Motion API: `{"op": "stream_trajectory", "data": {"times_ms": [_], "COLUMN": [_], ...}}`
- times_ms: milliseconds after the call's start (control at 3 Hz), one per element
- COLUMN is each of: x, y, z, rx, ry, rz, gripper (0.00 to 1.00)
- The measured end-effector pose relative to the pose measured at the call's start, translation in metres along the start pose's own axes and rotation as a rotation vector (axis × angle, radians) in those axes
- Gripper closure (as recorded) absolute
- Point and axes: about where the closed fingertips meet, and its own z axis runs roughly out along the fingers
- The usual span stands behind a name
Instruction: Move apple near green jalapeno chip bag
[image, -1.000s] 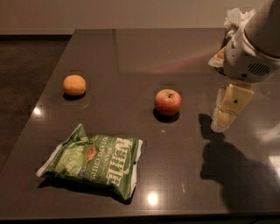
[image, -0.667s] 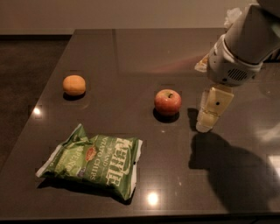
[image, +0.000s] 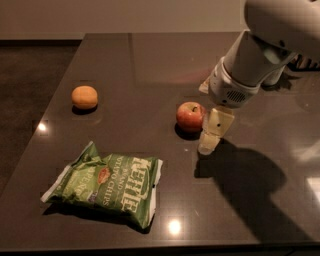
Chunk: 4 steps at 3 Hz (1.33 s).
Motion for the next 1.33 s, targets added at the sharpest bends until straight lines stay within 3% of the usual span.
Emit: {"op": "stream_trajectory", "data": {"times_ms": [667,1000,1333], "x": [-0.015,-0.017,-0.021], "y": [-0.008,-0.013,-0.016], "z": [0.035,0.041,0.043], "rx": [-0.047,-0.055,-0.063], "ry": [-0.028,-0.030,-0.038], "rz": [-0.004,-0.003,-0.012], "gripper": [0.00,0.16,0.41]}}
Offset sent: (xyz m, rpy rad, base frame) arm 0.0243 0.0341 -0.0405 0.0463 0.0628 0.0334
